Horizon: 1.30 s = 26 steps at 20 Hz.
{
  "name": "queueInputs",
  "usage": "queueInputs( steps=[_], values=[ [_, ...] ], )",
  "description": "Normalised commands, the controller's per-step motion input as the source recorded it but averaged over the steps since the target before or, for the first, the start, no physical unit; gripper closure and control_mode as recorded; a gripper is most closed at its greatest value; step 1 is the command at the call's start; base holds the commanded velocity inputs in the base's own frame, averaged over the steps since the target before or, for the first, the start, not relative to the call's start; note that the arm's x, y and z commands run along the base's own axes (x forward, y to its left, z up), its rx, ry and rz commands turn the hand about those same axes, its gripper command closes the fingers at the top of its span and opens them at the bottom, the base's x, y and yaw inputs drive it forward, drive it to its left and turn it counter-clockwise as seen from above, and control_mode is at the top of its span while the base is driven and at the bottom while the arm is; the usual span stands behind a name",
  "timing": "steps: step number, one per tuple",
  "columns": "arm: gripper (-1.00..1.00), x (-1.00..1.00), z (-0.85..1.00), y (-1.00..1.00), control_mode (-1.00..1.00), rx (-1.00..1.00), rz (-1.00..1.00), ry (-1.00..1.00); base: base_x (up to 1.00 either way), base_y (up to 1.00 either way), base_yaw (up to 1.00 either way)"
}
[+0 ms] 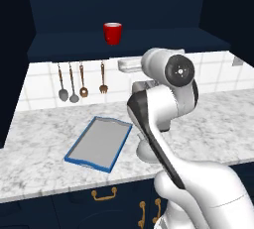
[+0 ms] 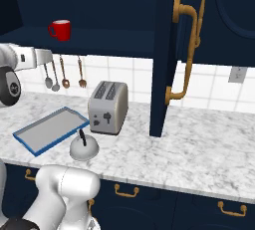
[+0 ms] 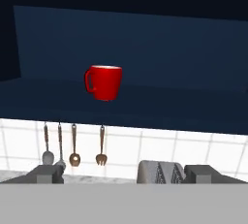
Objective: Pick the kettle from the counter and place it on the tray. Then pick the mug from the cabinet and place it on the tray. Then close the cabinet doors.
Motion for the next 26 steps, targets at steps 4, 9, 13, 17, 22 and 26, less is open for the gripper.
queueInputs(
  steps=[4, 9, 13, 17, 22, 26],
  values=[
    [-1.0, 0.07, -0.01, 0.28, -1.0, -0.03, 0.0, -0.01, 0.0, 0.0, 0.0],
    [-1.0, 0.28, 0.01, 0.4, -1.0, 0.0, -0.14, 0.0, 0.0, 0.0, 0.0],
    [-1.0, 0.34, 0.13, 0.37, -1.0, 0.0, -0.05, 0.0, 0.0, 0.0, 0.0],
    [-1.0, 0.38, 0.12, 0.18, -1.0, 0.0, 0.0, 0.0, 0.0, 0.0, 0.0],
    [-1.0, 0.42, 0.06, 0.04, -1.0, 0.02, -0.02, 0.0, 0.0, 0.0, 0.0],
    [-1.0, 0.46, 0.0, 0.0, -1.0, 0.03, -0.11, 0.0, 0.0, 0.0, 0.0]
  ],
)
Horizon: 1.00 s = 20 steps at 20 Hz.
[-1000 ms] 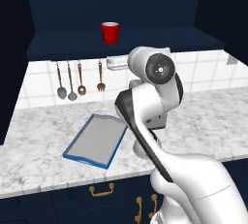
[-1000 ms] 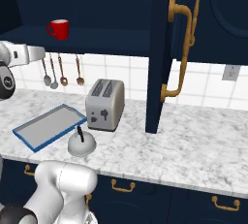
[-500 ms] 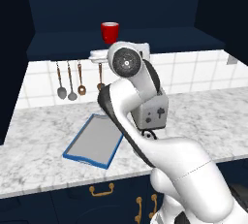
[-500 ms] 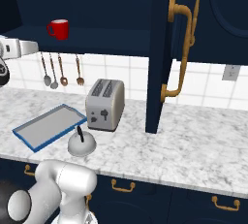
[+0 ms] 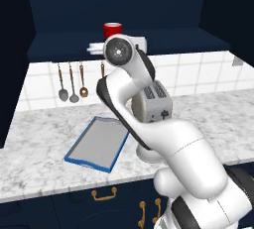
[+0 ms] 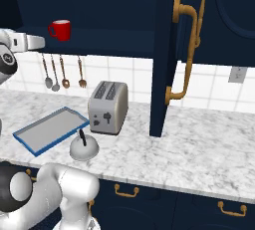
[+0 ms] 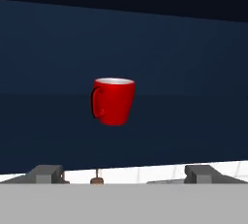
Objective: Pick the kettle from the counter and place it on the tray. Then pick the mug from the cabinet and place it on the tray. Then close the cabinet doors.
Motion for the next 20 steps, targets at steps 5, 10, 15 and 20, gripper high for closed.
queueInputs(
  steps=[5, 10, 15, 20],
  values=[
    [-1.0, 0.47, 0.0, 0.16, -1.0, 0.01, -0.13, 0.02, 0.0, 0.0, 0.0],
    [-1.0, 0.41, 0.0, 0.22, -1.0, 0.0, -0.09, 0.01, 0.0, 0.0, 0.0],
    [-1.0, 0.39, 0.0, 0.01, -1.0, 0.0, -0.02, 0.03, 0.0, 0.0, 0.0],
    [-1.0, 0.42, 0.0, 0.05, -1.0, 0.0, -0.05, 0.05, 0.0, 0.0, 0.0]
  ],
)
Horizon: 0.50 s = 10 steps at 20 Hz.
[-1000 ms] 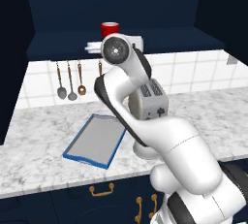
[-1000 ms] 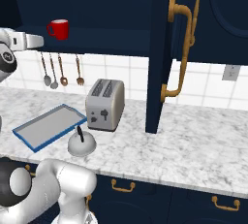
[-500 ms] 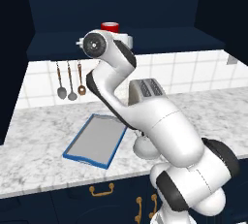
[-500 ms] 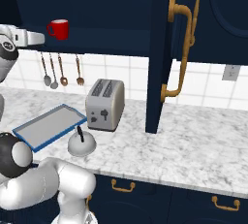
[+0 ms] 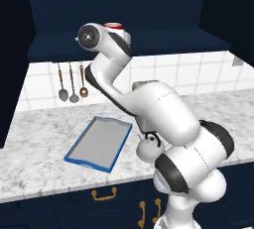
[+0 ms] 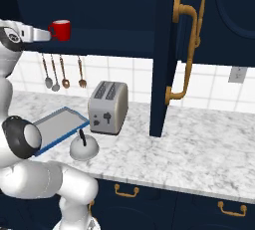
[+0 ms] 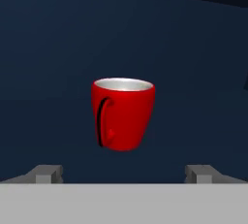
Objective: Pick the kettle from the counter and place it on the tray. Then pick the mug from the cabinet and place it on the tray. Then close the cabinet doors.
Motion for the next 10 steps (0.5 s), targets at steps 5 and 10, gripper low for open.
queueInputs(
  steps=[5, 10],
  values=[
    [-1.0, 0.45, 0.0, 0.0, -1.0, 0.0, -0.04, 0.06, 0.0, 0.0, 0.0],
    [-1.0, 0.3, 0.0, 0.0, -1.0, 0.0, -0.03, 0.06, 0.0, 0.0, 0.0]
  ],
)
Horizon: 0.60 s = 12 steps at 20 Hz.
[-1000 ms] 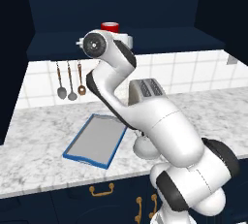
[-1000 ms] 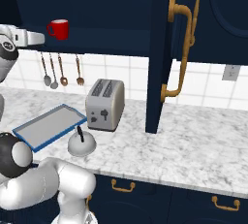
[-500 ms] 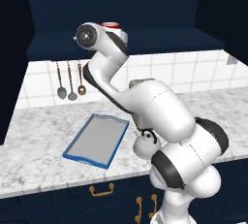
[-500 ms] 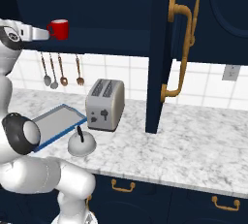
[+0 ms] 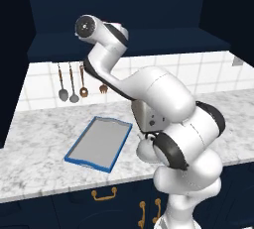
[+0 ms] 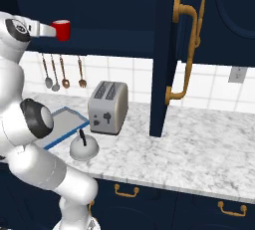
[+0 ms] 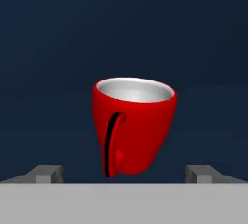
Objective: Pick the kettle from the counter and place it on the tray. Then pick the mug from the cabinet and place it on the tray. Then close the cabinet doors.
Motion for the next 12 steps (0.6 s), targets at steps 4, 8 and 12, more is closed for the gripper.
queueInputs(
  steps=[4, 8, 12],
  values=[
    [-1.0, 0.13, 0.0, 0.0, -1.0, 0.0, -0.01, 0.08, 0.0, 0.0, 0.0],
    [-1.0, 0.17, 0.0, 0.0, -1.0, 0.0, 0.0, 0.08, 0.0, 0.0, 0.0],
    [-1.0, 0.24, 0.0, 0.0, -1.0, 0.01, 0.0, 0.09, 0.0, 0.0, 0.0]
  ],
)
